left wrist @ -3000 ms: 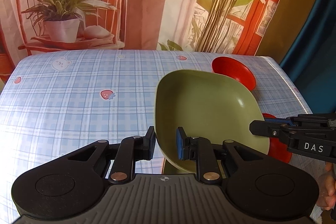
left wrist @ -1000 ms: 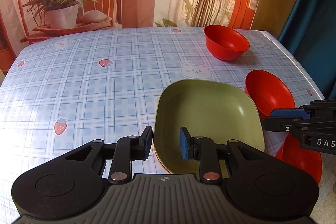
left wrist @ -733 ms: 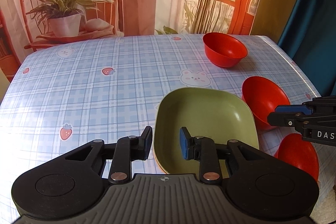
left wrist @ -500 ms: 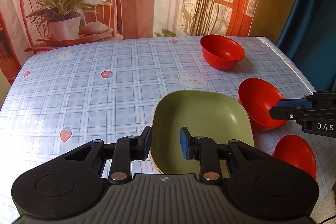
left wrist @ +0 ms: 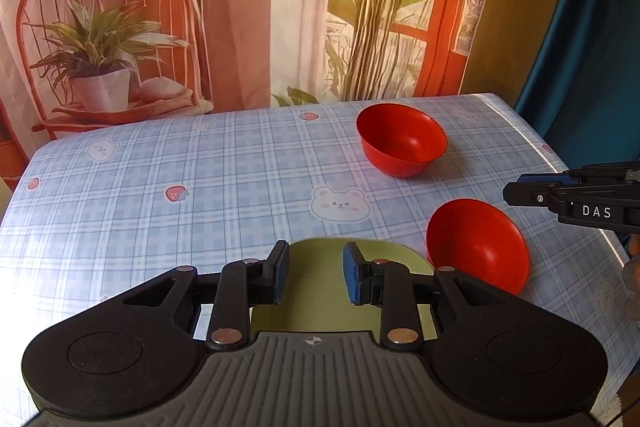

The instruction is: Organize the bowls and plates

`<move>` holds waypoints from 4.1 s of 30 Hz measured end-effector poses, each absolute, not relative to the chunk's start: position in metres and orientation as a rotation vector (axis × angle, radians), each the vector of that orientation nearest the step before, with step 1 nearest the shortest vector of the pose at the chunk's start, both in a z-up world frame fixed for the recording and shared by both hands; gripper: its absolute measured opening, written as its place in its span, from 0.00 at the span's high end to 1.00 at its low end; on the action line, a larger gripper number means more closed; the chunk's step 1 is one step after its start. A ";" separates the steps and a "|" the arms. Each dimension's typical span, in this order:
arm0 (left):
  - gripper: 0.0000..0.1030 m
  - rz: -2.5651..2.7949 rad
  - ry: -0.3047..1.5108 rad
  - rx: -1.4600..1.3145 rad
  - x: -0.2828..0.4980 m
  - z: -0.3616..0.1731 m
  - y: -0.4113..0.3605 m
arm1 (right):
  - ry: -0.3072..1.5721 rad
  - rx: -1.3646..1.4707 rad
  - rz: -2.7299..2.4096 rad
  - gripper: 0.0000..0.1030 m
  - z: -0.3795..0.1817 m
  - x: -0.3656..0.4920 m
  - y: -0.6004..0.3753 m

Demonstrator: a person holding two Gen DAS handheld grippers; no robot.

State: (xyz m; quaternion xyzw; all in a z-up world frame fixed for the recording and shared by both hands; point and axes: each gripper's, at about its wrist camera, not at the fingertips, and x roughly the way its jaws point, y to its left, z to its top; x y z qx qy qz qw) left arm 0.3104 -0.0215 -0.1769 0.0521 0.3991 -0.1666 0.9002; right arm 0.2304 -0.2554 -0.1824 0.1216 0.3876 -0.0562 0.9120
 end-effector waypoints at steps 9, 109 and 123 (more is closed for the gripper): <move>0.70 -0.325 0.793 0.097 0.373 -0.178 -0.053 | 0.770 0.271 -0.117 0.79 -0.197 0.274 -0.293; 0.73 -0.478 0.900 0.103 0.294 -0.227 -0.103 | 0.780 0.349 -0.171 0.87 -0.222 0.179 -0.281; 0.52 -0.503 0.858 0.118 0.266 -0.213 -0.097 | 0.765 0.353 -0.190 0.84 -0.214 0.155 -0.280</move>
